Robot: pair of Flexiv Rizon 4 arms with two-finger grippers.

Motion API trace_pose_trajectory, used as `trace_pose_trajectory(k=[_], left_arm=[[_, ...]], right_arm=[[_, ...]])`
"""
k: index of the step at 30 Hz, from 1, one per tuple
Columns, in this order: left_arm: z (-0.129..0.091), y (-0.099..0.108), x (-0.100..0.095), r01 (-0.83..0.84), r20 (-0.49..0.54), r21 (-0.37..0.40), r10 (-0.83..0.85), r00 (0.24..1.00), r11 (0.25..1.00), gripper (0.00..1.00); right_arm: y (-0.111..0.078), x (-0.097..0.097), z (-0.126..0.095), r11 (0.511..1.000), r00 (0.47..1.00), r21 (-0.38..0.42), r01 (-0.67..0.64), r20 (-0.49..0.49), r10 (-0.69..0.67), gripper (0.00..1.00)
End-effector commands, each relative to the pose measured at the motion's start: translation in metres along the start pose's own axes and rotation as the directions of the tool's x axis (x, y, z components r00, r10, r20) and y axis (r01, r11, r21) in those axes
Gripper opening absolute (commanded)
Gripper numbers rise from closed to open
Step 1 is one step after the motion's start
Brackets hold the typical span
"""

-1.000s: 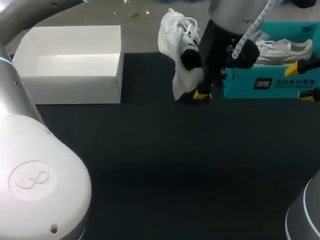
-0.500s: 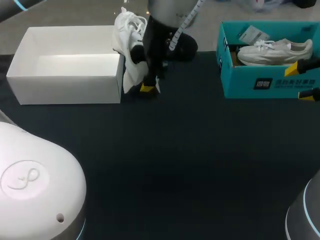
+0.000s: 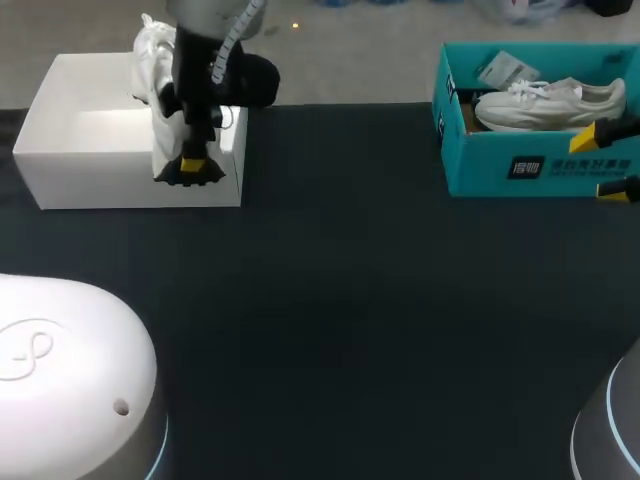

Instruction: Take the shoe out of the shoebox, open the shoe tongue, remove and reinsert the insole, then place the shoe into the shoebox

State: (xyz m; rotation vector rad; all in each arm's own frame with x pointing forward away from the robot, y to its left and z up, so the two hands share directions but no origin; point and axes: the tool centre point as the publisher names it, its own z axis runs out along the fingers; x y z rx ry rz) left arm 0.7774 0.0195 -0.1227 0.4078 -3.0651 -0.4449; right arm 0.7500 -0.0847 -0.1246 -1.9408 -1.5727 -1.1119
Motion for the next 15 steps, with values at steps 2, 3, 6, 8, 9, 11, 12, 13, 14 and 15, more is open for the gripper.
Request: trace_pose_trajectory(k=[2, 3, 6, 8, 9, 11, 12, 13, 14, 15], left_arm=[[0.011, 0.034, -0.03, 0.003, -0.021, 0.228, 0.002, 1.0, 0.974, 0.0], [0.013, 0.038, -0.036, 0.006, -0.026, 0.228, 0.0, 1.0, 0.974, 0.0], [0.019, 0.049, -0.054, 0.014, -0.042, 0.22, -0.004, 0.999, 0.975, 0.0], [0.021, 0.055, -0.062, 0.011, -0.054, 0.219, 0.001, 0.999, 0.976, 0.0], [0.021, 0.058, -0.066, 0.026, -0.061, 0.212, -0.013, 0.998, 0.977, 0.0], [0.022, 0.067, -0.073, 0.038, -0.076, 0.205, -0.023, 0.997, 0.978, 0.0], [0.023, 0.07, -0.078, 0.046, -0.081, 0.196, -0.03, 0.996, 0.98, 0.0], [0.023, 0.072, -0.08, 0.044, -0.084, 0.189, -0.029, 0.996, 0.981, 0.0], [0.024, 0.075, -0.083, 0.054, -0.083, 0.173, -0.04, 0.996, 0.983, 0.0], [0.023, 0.076, -0.085, 0.052, -0.084, 0.169, -0.038, 0.996, 0.984, 0.0]], right_arm=[[0.0, 0.0, 0.001, 1.0, 1.0, -0.001, -0.001, 0.002, 0.001, 1.0], [0.0, 0.0, 0.001, 1.0, 1.0, -0.001, -0.001, 0.002, 0.001, 1.0], [0.0, 0.0, 0.001, 1.0, 1.0, -0.001, -0.001, 0.002, 0.001, 1.0], [0.0, 0.0, 0.001, 1.0, 1.0, -0.001, -0.001, 0.002, 0.001, 1.0], [0.0, 0.0, 0.001, 1.0, 1.0, -0.001, -0.001, 0.002, 0.001, 1.0], [0.0, 0.0, 0.001, 1.0, 1.0, -0.001, -0.001, 0.002, 0.001, 1.0], [0.0, 0.0, 0.001, 1.0, 1.0, -0.001, -0.001, 0.002, 0.001, 1.0], [0.0, 0.0, 0.001, 1.0, 1.0, -0.001, -0.001, 0.002, 0.001, 1.0], [0.0, 0.0, 0.001, 1.0, 1.0, -0.001, -0.001, 0.002, 0.001, 1.0], [0.0, 0.0, 0.001, 1.0, 1.0, -0.001, -0.001, 0.002, 0.001, 1.0]])
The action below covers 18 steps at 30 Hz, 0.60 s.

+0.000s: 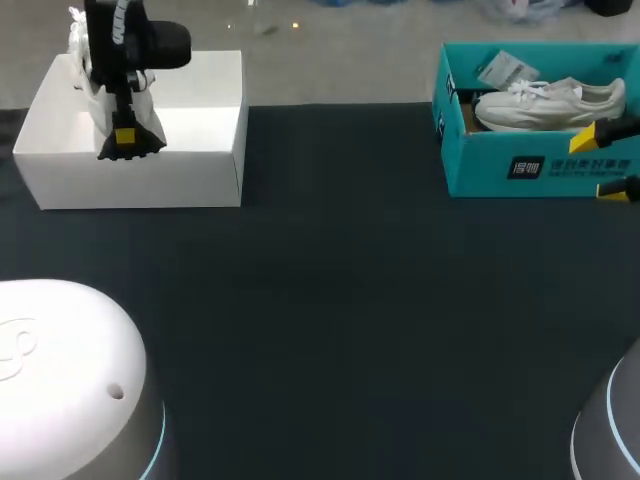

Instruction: Take the shoe out of the shoebox, open the shoe tongue, remove and reinsert the insole, then place the shoe into the shoebox

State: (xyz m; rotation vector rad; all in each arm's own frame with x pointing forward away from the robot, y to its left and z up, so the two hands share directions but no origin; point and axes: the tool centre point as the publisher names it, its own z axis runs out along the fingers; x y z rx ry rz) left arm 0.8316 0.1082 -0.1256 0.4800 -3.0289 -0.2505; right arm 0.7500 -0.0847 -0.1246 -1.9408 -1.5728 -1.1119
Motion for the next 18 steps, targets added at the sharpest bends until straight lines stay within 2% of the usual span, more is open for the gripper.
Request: trace_pose_trajectory(k=[1, 6, 18], left_arm=[[-0.0039, 0.0091, -0.0118, 0.011, -0.011, 0.044, -0.011, 1.0, 0.999, 0.0], [-0.0087, 0.0051, -0.0103, 0.048, -0.014, 0.009, -0.048, 0.999, 0.999, 0.0], [-0.0087, 0.0051, -0.0103, 0.048, -0.014, 0.009, -0.048, 0.999, 0.999, 0.0]], right_arm=[[-0.0004, 0.0003, 0.0005, 1.0, 1.0, -0.001, -0.001, 0.002, 0.001, 1.0], [-0.0004, 0.0003, 0.0005, 1.0, 1.0, -0.001, -0.001, 0.002, 0.001, 1.0], [-0.0004, 0.0003, 0.0005, 1.0, 1.0, -0.001, -0.001, 0.002, 0.001, 1.0]])
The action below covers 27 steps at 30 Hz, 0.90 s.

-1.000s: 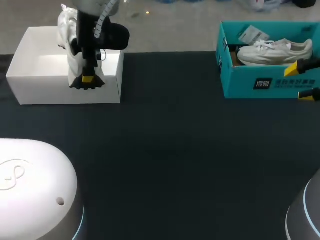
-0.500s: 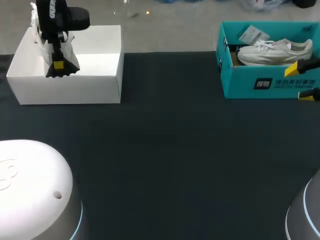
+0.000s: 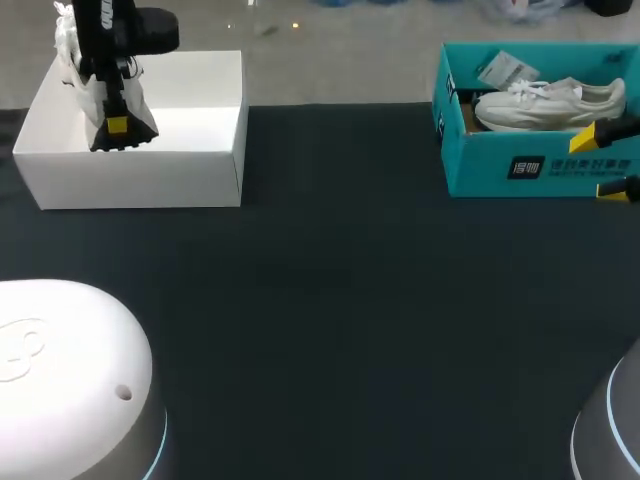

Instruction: Take the shoe out of the shoebox, open the shoe tongue, remove and reinsert the insole, then place the shoe into the shoebox

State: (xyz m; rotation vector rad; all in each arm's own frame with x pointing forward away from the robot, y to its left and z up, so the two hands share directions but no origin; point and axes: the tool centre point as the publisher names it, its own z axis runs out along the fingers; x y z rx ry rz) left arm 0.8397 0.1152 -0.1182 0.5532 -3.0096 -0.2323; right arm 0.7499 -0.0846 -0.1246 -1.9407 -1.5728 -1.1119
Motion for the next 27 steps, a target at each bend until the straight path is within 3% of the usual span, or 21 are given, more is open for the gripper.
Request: trace_pose_trajectory(k=[1, 5, 10, 27], left_arm=[[-0.002, 0.0, -0.001, 0.0, 0.0, -0.001, 0.0, 1.0, 1.0, 0.0], [0.003, -0.001, -0.003, 0.003, 0.01, -0.034, -0.002, 1.0, 0.999, 0.0], [0.007, 0.017, -0.021, -0.047, -0.028, 0.004, 0.047, 0.999, 0.999, 0.0], [0.006, 0.078, -0.118, -0.152, 0.039, 0.03, 0.15, 0.988, 0.988, 0.0]], right_arm=[[0.0, 0.0, 0.001, 1.0, 1.0, -0.001, -0.001, 0.002, 0.001, 1.0], [0.0, 0.0, 0.001, 1.0, 1.0, -0.001, -0.001, 0.002, 0.001, 1.0], [0.0, 0.0, 0.001, 1.0, 1.0, -0.001, -0.001, 0.002, 0.001, 1.0], [0.0, 0.0, 0.001, 1.0, 1.0, -0.001, -0.001, 0.002, 0.001, 1.0]])
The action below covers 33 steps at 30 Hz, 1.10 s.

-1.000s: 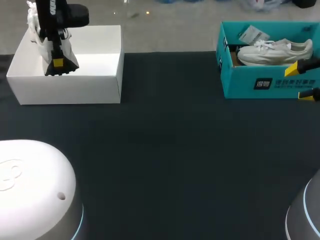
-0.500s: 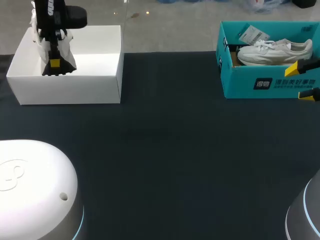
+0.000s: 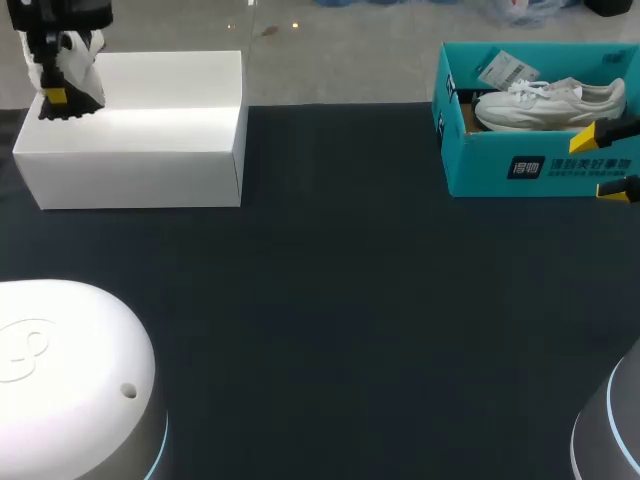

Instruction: Take the shoe out of the shoebox, open the shoe tongue, remove and reinsert the insole, then place the shoe into the shoebox

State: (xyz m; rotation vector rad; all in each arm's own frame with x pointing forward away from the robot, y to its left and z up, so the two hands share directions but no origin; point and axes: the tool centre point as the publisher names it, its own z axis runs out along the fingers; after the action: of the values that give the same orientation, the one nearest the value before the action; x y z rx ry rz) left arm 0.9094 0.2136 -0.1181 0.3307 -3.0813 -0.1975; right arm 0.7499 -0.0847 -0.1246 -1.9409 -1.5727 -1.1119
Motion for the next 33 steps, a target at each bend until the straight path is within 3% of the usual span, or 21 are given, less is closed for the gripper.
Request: trace_pose_trajectory(k=[1, 9, 17, 33], left_arm=[[0.001, 0.017, -0.021, -0.015, -0.012, 0.01, 0.016, 1.0, 1.0, 0.0], [0.012, 0.04, -0.06, 0.009, -0.06, 0.017, -0.008, 0.998, 1.0, 0.0], [0.028, 0.048, -0.09, 0.02, -0.096, -0.014, -0.022, 0.995, 1.0, 0.0], [0.053, 0.05, -0.122, 0.034, -0.101, -0.017, -0.036, 0.994, 0.999, 0.0]], right_arm=[[0.0, 0.0, 0.001, 1.0, 1.0, -0.001, -0.001, 0.002, 0.001, 1.0], [0.0, 0.0, 0.001, 1.0, 1.0, -0.001, -0.001, 0.002, 0.001, 1.0], [0.0, 0.0, 0.001, 1.0, 1.0, -0.001, -0.001, 0.002, 0.001, 1.0], [0.0, 0.0, 0.001, 1.0, 1.0, -0.001, -0.001, 0.002, 0.001, 1.0]])
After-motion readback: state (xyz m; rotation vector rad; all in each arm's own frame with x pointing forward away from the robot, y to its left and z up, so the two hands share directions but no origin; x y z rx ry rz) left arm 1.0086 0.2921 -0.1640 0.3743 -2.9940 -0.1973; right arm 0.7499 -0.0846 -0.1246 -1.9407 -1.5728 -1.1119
